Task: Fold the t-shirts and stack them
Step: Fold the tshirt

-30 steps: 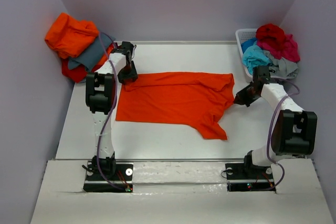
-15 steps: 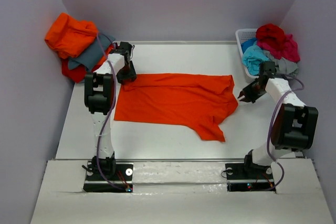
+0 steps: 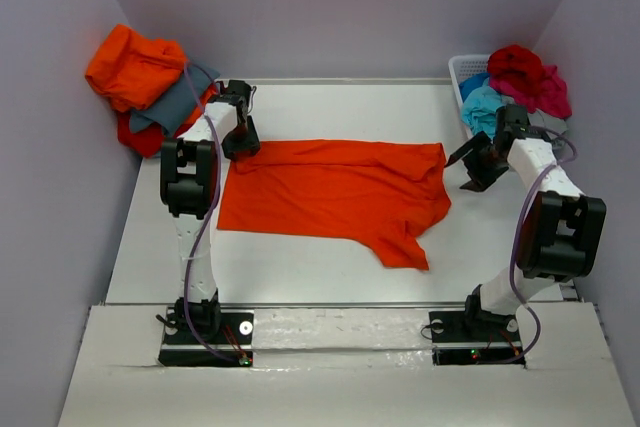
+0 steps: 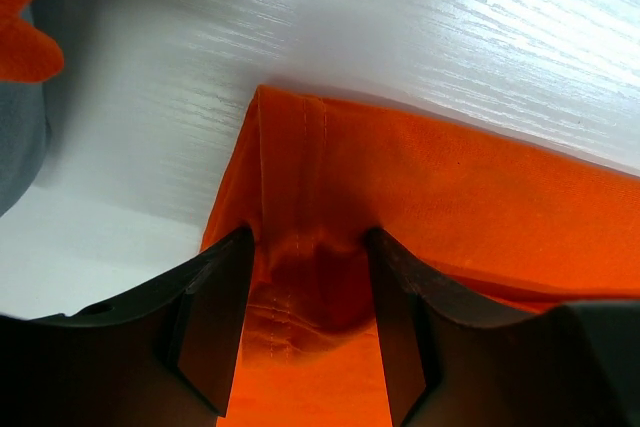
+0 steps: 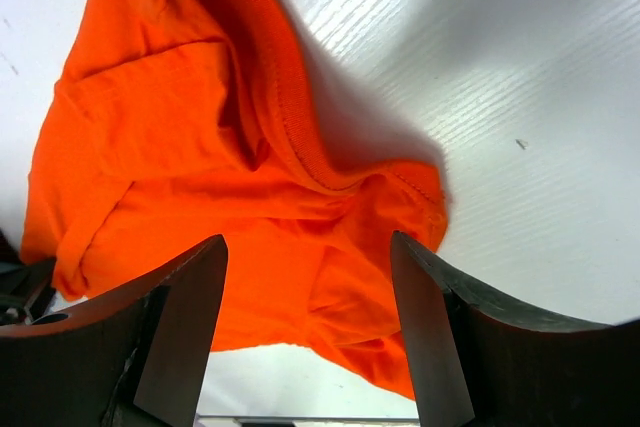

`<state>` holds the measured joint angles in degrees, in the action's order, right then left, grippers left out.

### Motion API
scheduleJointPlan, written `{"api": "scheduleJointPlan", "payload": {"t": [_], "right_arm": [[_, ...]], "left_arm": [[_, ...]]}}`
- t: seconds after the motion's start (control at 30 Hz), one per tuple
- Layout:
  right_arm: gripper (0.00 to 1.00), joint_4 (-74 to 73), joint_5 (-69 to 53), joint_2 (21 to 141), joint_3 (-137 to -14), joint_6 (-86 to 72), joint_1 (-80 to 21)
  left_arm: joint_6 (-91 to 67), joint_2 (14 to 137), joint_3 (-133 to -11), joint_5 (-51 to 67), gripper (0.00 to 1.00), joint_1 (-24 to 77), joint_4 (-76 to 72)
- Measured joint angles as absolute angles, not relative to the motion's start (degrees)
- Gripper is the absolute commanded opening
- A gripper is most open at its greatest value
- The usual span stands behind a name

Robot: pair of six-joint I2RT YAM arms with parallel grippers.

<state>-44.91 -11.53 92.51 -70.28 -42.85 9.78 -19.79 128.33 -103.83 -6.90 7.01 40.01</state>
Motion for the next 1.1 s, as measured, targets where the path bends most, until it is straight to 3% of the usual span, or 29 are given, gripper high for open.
{"api": "scheduleJointPlan", "payload": {"t": [0.4, 0.77, 1.1], "right_arm": [[0.62, -43.4, -22.2, 100.4, -71.2, -39.8, 1.3], [0.6, -39.9, -24.5, 108.5, -71.2, -38.8, -3.0], [0.61, -42.0, -23.7, 114.1, -84.7, -37.1, -3.0]], "left_arm": [[-19.7, 128.2, -103.8, -7.7, 0.61, 7.1, 40.2], [-19.3, 128.2, -103.8, -8.3, 0.61, 7.4, 40.3], [-19.2, 128.2, -103.8, -8.2, 0.61, 7.4, 40.4]]}}
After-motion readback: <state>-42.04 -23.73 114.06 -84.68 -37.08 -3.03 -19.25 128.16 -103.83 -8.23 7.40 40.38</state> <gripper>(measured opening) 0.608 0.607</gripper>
